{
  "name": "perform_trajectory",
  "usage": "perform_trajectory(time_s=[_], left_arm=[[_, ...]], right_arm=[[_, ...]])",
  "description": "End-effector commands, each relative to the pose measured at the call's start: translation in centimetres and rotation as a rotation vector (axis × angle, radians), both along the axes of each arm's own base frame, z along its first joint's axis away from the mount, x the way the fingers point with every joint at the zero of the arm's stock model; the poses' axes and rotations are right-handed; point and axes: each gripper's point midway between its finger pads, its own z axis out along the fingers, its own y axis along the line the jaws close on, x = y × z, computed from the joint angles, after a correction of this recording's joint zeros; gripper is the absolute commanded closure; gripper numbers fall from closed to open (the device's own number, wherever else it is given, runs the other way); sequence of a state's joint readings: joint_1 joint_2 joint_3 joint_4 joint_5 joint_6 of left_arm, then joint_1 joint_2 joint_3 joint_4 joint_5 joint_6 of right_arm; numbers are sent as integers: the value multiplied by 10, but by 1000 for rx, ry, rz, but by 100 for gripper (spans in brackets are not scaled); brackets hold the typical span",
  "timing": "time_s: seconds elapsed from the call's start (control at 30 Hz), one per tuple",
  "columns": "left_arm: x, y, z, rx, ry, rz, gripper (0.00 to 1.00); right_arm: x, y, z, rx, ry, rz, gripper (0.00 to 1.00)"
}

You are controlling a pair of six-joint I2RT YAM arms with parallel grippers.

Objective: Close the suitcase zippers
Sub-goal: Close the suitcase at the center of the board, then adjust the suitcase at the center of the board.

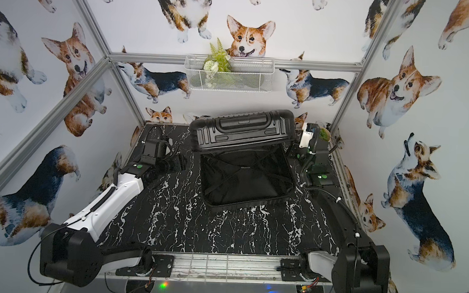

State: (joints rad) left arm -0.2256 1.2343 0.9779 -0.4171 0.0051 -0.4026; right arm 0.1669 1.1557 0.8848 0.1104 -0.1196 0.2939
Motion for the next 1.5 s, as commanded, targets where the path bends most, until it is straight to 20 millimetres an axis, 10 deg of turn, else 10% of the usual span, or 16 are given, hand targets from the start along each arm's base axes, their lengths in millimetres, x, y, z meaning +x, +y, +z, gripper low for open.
perform_trajectory(time_s=[0.0,0.47,0.87,1.13,1.47], left_arm=[[-9,16,8,72,-13,40,34],[-24,-3,58,-19,-80,-60,28],[-36,-38,92,-80,-90,-115,26],[-42,-56,118,-250,-72,-49,24],[-56,-37,116,-315,24,214,22]], right_arm=[[-25,-3,-24,54,56,-23,97],[-80,-77,-106,-223,291,-338,57],[-26,-111,-150,-299,526,-370,45],[3,-90,-198,-250,743,-242,44],[-24,13,-213,-61,806,107,46]])
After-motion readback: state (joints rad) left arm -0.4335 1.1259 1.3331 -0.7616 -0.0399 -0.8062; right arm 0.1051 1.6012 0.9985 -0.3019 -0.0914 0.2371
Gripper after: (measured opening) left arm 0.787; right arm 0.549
